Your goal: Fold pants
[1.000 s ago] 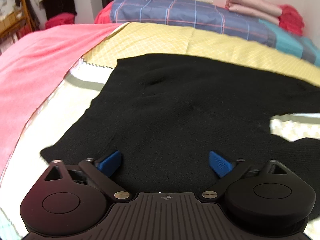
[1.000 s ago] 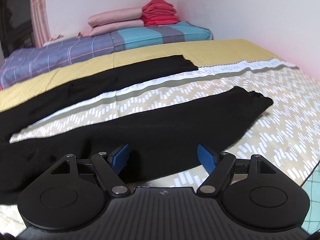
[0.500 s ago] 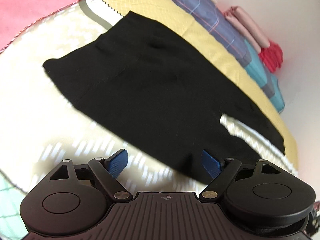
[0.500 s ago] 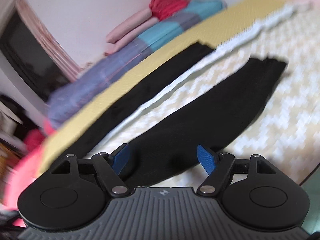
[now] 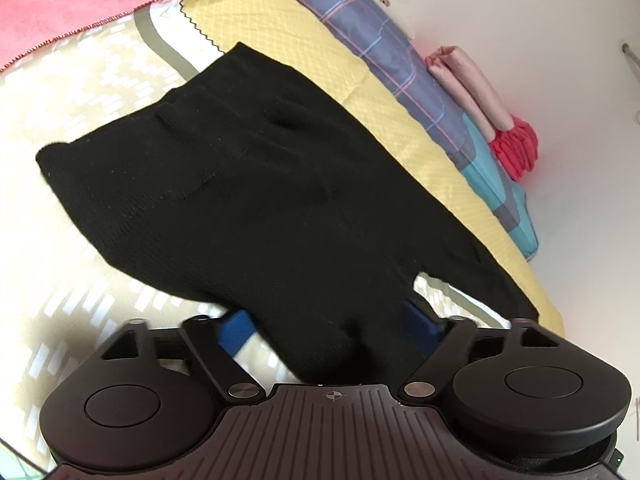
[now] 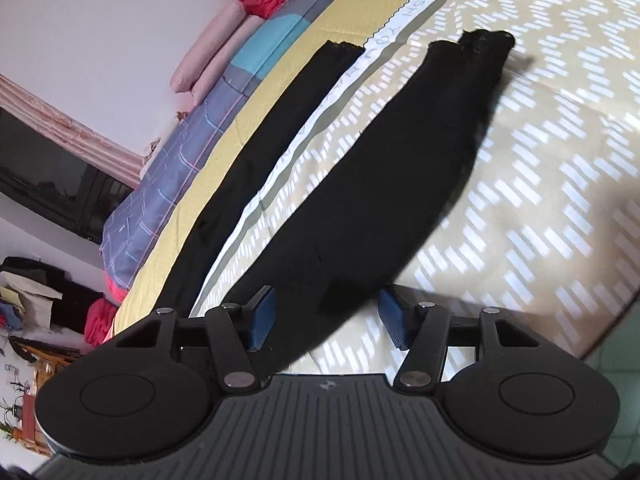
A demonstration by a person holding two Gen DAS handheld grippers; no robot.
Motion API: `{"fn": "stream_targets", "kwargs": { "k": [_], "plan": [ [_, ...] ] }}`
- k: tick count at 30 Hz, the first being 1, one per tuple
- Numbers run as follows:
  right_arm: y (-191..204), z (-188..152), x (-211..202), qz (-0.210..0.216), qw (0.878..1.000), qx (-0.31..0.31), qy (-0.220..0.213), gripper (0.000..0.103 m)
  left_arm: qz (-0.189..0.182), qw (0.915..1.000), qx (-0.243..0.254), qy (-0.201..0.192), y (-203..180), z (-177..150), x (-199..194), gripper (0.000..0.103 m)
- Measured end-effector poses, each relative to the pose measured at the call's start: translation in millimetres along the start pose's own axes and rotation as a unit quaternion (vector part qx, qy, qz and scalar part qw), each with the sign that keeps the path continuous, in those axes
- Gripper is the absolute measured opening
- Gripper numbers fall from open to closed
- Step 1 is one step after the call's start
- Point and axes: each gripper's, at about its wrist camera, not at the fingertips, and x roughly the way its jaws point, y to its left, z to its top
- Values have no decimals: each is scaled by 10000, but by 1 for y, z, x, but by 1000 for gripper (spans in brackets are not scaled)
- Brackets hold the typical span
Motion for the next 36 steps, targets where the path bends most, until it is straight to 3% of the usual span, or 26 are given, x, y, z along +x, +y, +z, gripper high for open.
{"fn": "stream_targets", "kwargs": {
  "k": [4, 6, 8, 11, 17, 24, 29, 31, 33, 35, 36],
  "plan": [
    [6, 2, 6, -63, 9996, -271, -110, 63, 212, 9997, -32, -71, 4, 3, 6, 102],
    [7, 2, 9, -195, 9987, -427, -210, 48, 225, 9997, -72, -93, 8, 3, 5, 101],
    [8, -1, 11, -503, 9959, -671, -328, 14, 283, 9995, -44, -118, 8, 3, 4, 95],
    [5, -2, 9, -483, 9952, -748, -412, 9, 337, 9992, 95, -170, 2, 5, 1, 92],
    [27, 15, 2, -221, 9934, -945, -608, 8, 145, 9988, 222, -404, -11, 25, -4, 89],
    [85, 70, 27, -75, 9881, -1398, -636, 8, 61, 9972, 447, -594, -37, 72, 18, 88],
    [119, 128, 97, -187, 9883, -1481, -305, 8, 242, 9974, 541, -421, -45, 123, 73, 86],
    [125, 151, 136, -353, 9889, -1434, -170, 8, 349, 9982, 459, -184, -39, 146, 105, 86],
    [126, 170, 179, -368, 9887, -1449, 108, 14, 446, 9985, 307, 100, -30, 165, 134, 86],
    [120, 186, 213, -472, 9899, -1295, 347, 28, 306, 9991, 4, 299, -21, 179, 144, 89],
    [117, 191, 220, -363, 9918, -1177, 337, 29, 173, 9993, -55, 333, -20, 183, 142, 96]
  ]
}}
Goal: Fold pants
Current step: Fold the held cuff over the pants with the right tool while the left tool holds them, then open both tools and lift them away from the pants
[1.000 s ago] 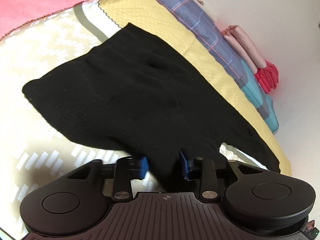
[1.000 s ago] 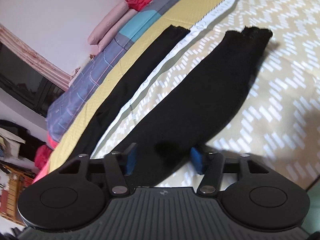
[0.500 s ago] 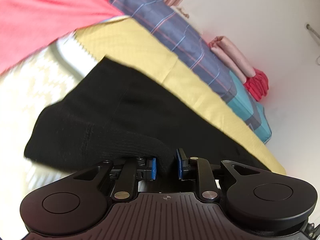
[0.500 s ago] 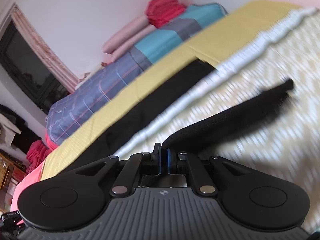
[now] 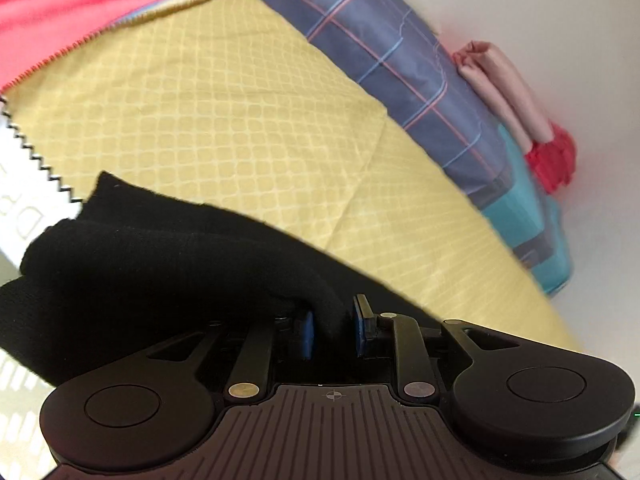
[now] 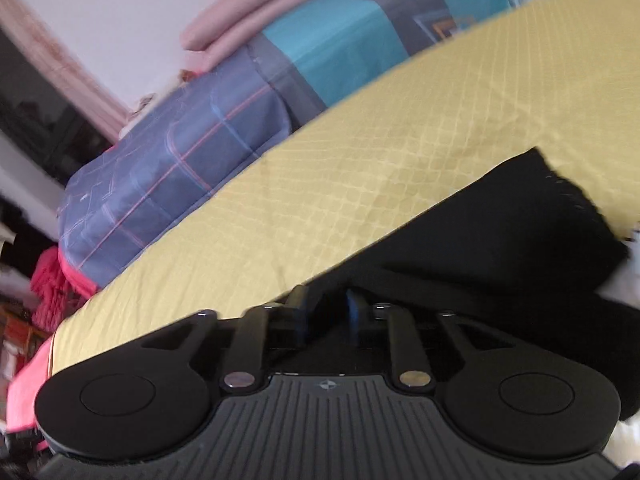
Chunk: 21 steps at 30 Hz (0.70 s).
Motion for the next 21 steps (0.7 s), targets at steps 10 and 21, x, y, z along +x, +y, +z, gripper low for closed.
{"fn": "stream_targets", "kwargs": {
  "k": [10, 21],
  "plan": [
    [-50, -5, -97, -8, 9854, 176, -1691, 78, -520, 9980, -154, -332, 7, -5, -28, 103],
    [-43, -54, -92, -1121, 9830, -628, -1308, 70, -898, 9945, -218, -500, 7, -17, -67, 103]
  ]
}}
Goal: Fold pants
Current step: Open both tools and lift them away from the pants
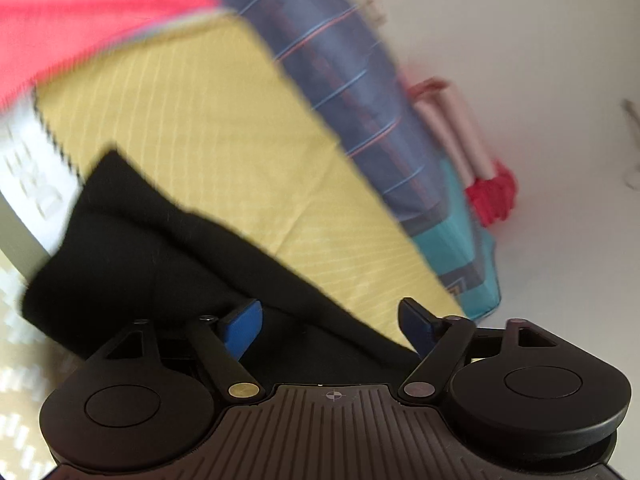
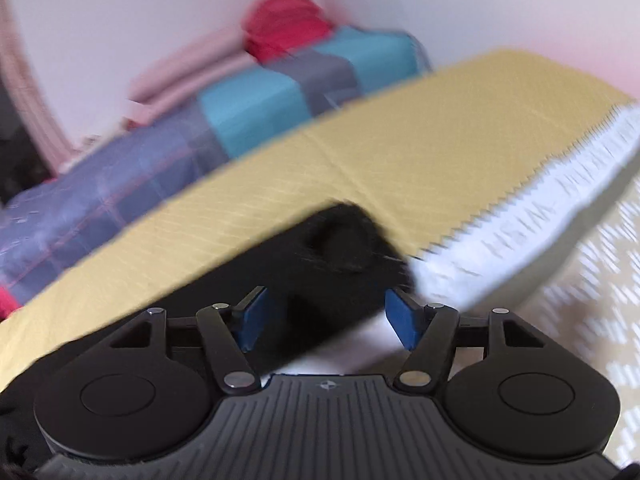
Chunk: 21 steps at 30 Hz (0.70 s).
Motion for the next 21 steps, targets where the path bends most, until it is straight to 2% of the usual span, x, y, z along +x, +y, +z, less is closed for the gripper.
{"fn": "stream_targets", "kwargs": {
  "k": [3, 5, 6, 8, 9, 10, 12, 14, 17, 18, 21],
  "plan": [
    [55, -10, -14, 409, 9960, -774, -171, 73, 276, 9965, 507, -604, -8, -20, -31, 103],
    [108, -23, -20, 872, 9850, -1482, -145, 77, 672, 9890, 589, -1180, -4, -34, -48, 103],
    [137, -32, -21, 1186, 9755, -1851, -83, 78, 842, 9836, 576, -1487, 1, -41, -55, 103],
    [201, -54, -22, 1839, 9486, -2572, 125, 84, 1302, 9696, 497, -2014, 13, -52, -64, 103],
    [235, -69, -23, 2148, 9311, -2937, 239, 84, 1639, 9610, 422, -2187, 20, -54, -68, 103],
    [268, -84, -22, 2446, 9118, -3284, 324, 84, 1952, 9520, 329, -2335, 27, -56, -70, 103],
    [334, -117, -21, 2932, 8705, -3930, 424, 84, 2309, 9387, 273, -2545, 40, -54, -75, 103],
    [396, -151, -22, 3248, 8289, -4536, 402, 84, 2424, 9340, 158, -2619, 50, -49, -80, 103],
    [474, -198, -20, 3518, 7814, -5139, 374, 82, 2093, 9416, 13, -2637, 60, -44, -88, 103],
    [496, -211, -16, 3564, 7700, -5280, 345, 81, 2060, 9413, 17, -2673, 61, -44, -90, 103],
    [545, -235, 7, 3562, 7622, -5395, 329, 72, 2203, 9338, 100, -2817, 60, -44, -93, 103]
  ]
}}
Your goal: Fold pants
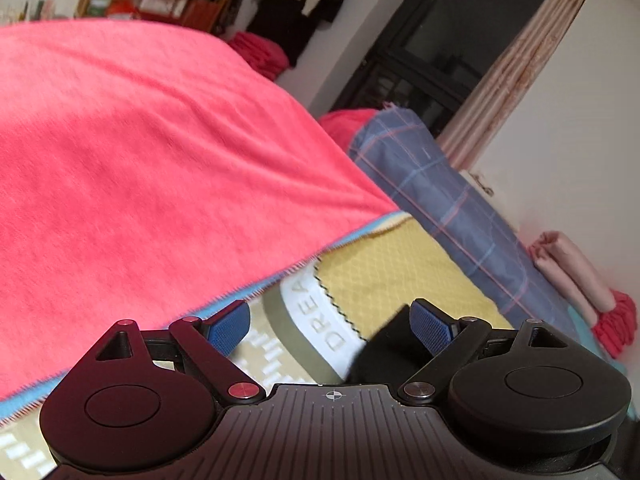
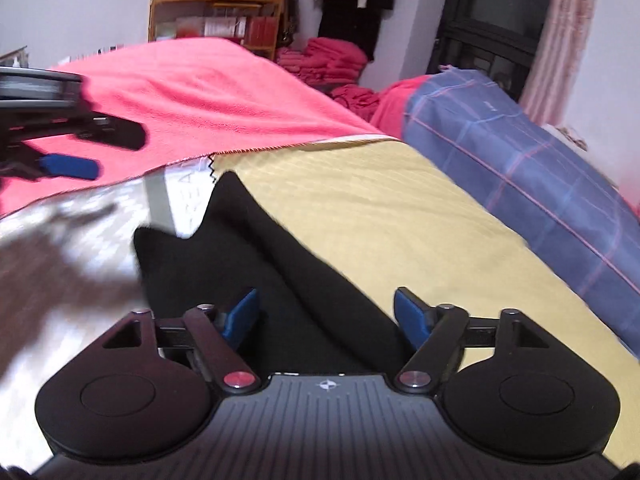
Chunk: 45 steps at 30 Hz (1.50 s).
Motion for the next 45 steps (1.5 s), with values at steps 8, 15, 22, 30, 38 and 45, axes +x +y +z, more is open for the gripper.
{"fn": "stream_targets", "kwargs": {
  "k": [8, 15, 22, 30, 38, 45],
  "plan": [
    [-15, 11, -26, 1760, 9791, 899, -481, 7, -10, 10000, 13, -57, 6, -2, -1, 103],
    [-16, 0, 17, 1712, 9821, 662, 412, 7, 78, 9991, 394, -139, -7, -9, -4, 103],
    [-32, -2, 35, 1051, 9882, 1109, 141, 16, 88, 9988, 481, 61, -11, -13, 7, 103],
    [-61, -17, -32, -52, 9824, 1857, -199, 78, 330, 9909, 1123, 662, -30, -32, 35, 103],
    [-136, -123, -159, -156, 9459, 3214, -426, 88, 179, 9843, 1538, 844, -70, -32, 22, 103],
    [-228, -232, -211, -2050, 8253, 5248, -375, 27, -326, 9503, 2434, 1917, -149, -63, 72, 103]
  ]
}}
